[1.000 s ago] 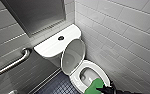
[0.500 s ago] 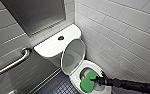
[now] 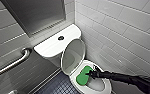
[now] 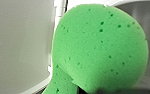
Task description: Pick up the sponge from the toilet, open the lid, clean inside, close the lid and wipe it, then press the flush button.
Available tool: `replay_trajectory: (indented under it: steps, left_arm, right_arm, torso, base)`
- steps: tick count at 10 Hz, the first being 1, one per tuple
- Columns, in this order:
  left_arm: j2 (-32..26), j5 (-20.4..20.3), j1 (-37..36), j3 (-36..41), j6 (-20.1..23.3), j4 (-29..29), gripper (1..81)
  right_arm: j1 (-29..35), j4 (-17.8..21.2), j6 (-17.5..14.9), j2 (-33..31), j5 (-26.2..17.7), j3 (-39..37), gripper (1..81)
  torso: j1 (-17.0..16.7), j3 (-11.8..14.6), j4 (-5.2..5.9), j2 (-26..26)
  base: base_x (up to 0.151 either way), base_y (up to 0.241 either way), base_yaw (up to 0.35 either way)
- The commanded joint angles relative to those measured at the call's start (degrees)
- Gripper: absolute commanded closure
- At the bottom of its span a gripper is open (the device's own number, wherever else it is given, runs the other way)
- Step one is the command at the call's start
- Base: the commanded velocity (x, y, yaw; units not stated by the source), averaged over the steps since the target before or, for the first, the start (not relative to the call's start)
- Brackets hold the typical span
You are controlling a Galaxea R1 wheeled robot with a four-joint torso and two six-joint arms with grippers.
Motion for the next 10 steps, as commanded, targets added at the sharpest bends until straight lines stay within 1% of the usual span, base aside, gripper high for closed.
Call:
replay_trajectory:
  steps: [1,4,6,8,10]
  left_arm:
    - [-0.75,4.59,1.81,1.04,-0.2,0.0,1.0]
    - [-0.93,4.59,1.81,1.04,-0.28,0.0,1.0]
    - [-1.02,4.59,2.07,1.04,-0.28,0.0,1.0]
    - [-1.1,4.59,2.24,1.04,-0.28,0.0,1.0]
    - [-0.93,4.59,2.33,1.04,-0.28,0.0,1.0]
  right_arm:
    - [7.54,1.24,0.47,4.39,-4.01,-3.83,81.1]
    - [7.37,1.23,0.47,10.3,-4.01,-10.18,81.1]
    - [5.52,0.44,0.29,13.28,-3.92,-13.51,81.1]
    - [4.03,-0.35,0.03,14.69,-3.66,-14.05,81.1]
    - [1.93,-0.35,-0.24,14.43,-3.75,-12.31,81.1]
  torso:
    - [0.0,0.0,0.0,0.0]
    - [0.0,0.0,0.0,0.02]
    - [0.0,0.0,0.0,0.02]
    - [0.0,0.0,0.0,0.02]
    - [0.0,0.0,0.0,0.02]
  base:
    - [0.0,0.0,0.0]
    - [0.0,0.0,0.0]
    - [0.0,0.0,0.0]
    - [0.0,0.0,0.0]
    - [0.0,0.0,0.0]
